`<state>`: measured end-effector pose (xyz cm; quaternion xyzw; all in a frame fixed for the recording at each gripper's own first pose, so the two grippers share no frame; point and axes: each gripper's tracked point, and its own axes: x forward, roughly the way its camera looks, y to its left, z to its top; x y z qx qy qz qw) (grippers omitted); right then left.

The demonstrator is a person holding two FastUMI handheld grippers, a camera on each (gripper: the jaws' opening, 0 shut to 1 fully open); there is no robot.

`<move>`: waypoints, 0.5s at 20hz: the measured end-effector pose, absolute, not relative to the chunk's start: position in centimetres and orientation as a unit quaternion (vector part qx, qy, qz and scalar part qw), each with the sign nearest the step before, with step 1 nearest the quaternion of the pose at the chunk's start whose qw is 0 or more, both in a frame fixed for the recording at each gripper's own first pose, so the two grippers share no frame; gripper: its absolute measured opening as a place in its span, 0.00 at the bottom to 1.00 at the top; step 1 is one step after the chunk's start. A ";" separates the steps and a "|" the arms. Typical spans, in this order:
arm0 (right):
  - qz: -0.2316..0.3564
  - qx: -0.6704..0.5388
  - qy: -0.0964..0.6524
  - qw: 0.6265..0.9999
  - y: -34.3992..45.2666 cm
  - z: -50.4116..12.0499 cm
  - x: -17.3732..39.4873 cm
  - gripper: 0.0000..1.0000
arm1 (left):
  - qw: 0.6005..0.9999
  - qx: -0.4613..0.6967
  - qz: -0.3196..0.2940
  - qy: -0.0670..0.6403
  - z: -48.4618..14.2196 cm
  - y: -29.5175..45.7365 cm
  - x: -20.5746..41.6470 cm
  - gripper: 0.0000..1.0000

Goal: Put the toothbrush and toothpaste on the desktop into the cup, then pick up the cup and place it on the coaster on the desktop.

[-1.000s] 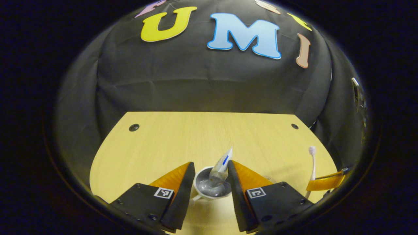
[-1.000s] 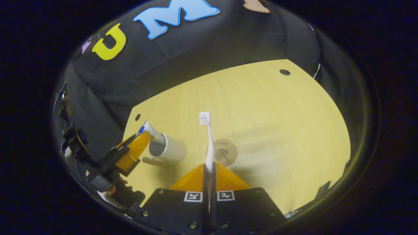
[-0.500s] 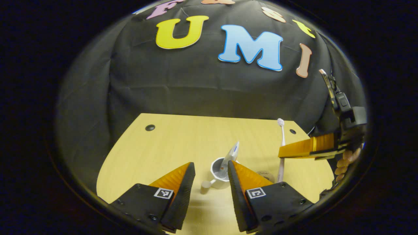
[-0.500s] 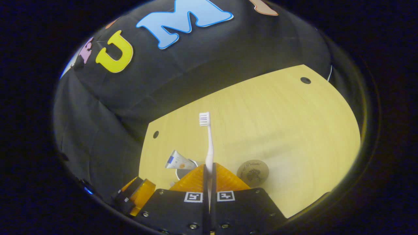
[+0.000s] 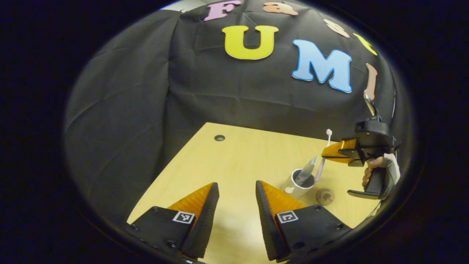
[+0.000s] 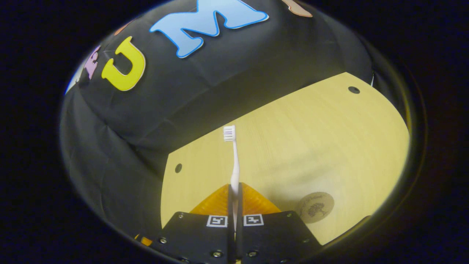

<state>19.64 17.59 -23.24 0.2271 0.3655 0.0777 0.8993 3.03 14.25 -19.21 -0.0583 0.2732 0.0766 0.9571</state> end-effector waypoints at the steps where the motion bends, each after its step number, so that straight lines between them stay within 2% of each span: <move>1: 0.077 0.227 0.361 0.901 18.0 -23.6 19.7 0.02 | 0.956 -0.058 0.082 0.274 -19.2 14.9 2.8 0.66; 6: 0.066 0.215 0.332 0.916 18.4 -25.6 19.1 0.01 | 0.952 -0.059 0.088 0.286 -17.4 13.7 2.9 0.68; 10: 0.082 0.217 0.332 0.914 19.2 -26.8 17.9 0.03 | 0.953 -0.043 0.073 0.290 -15.2 13.0 4.4 0.69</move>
